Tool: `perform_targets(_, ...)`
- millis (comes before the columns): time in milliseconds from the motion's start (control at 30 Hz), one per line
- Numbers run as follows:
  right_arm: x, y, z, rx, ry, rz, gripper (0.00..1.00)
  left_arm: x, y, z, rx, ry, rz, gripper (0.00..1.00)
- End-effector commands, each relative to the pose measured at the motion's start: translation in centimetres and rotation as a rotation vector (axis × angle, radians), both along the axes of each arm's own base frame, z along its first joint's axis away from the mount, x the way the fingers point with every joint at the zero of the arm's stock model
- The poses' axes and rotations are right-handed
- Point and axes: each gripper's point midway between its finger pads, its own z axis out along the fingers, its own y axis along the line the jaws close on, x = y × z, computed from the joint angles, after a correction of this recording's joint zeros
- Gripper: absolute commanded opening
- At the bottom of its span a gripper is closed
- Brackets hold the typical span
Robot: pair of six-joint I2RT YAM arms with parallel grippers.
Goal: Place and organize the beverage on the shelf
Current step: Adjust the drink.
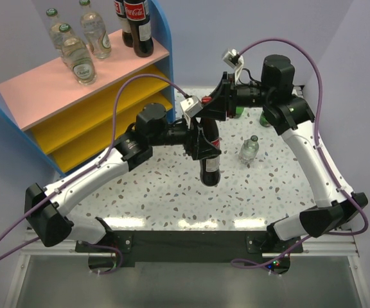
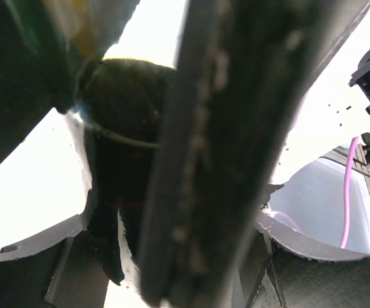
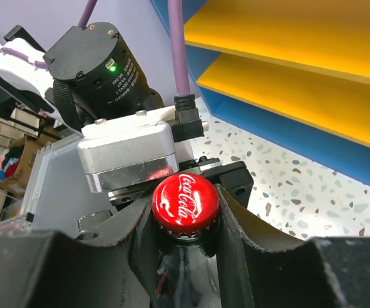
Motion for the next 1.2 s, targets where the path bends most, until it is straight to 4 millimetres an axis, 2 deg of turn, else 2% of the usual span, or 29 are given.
perform_targets(0,-1.4,-0.2,3.0,0.043,-0.04,0.02,0.0,-0.7,0.9,11.7,-0.285,-0.284,0.022,0.06)
perform_targets(33,-1.5,-0.4,3.3,0.044,-0.057,0.015,0.0,-0.8,1.2,11.9,-0.292,-0.29,0.035,0.19)
perform_targets(100,-1.3,-0.8,3.9,0.047,-0.072,-0.008,0.0,-0.4,1.5,11.5,-0.292,-0.287,0.066,0.34)
perform_targets(133,-1.2,-1.0,4.2,0.05,-0.081,-0.018,0.0,-0.6,1.8,11.8,-0.3,-0.295,0.075,0.47)
perform_targets(200,-0.8,-1.6,5.1,0.061,-0.105,-0.049,0.0,-0.3,2.1,11.1,-0.297,-0.292,0.103,0.57)
perform_targets(233,-0.8,-1.7,5.5,0.067,-0.112,-0.057,0.0,-0.6,2.5,11.4,-0.306,-0.303,0.108,0.66)
perform_targets(267,-0.7,-2.0,5.9,0.075,-0.118,-0.068,0.0,-0.3,2.5,10.7,-0.298,-0.297,0.12,0.7)
perform_targets(333,-0.5,-2.3,6.8,0.088,-0.135,-0.091,0.0,-0.5,2.8,10.7,-0.305,-0.302,0.126,0.77)
perform_targets(567,0.3,-3.8,9.0,0.129,-0.164,-0.157,0.0,-0.4,3.5,8.6,-0.293,-0.303,0.158,0.89)
perform_targets(733,0.6,-4.2,9.7,0.144,-0.172,-0.183,0.0,-0.1,3.0,7.2,-0.261,-0.286,0.157,0.98)
perform_targets(1167,0.9,-4.5,9.9,0.155,-0.161,-0.194,0.0,3.5,0.7,3.7,-0.116,-0.298,0.352,1.0)
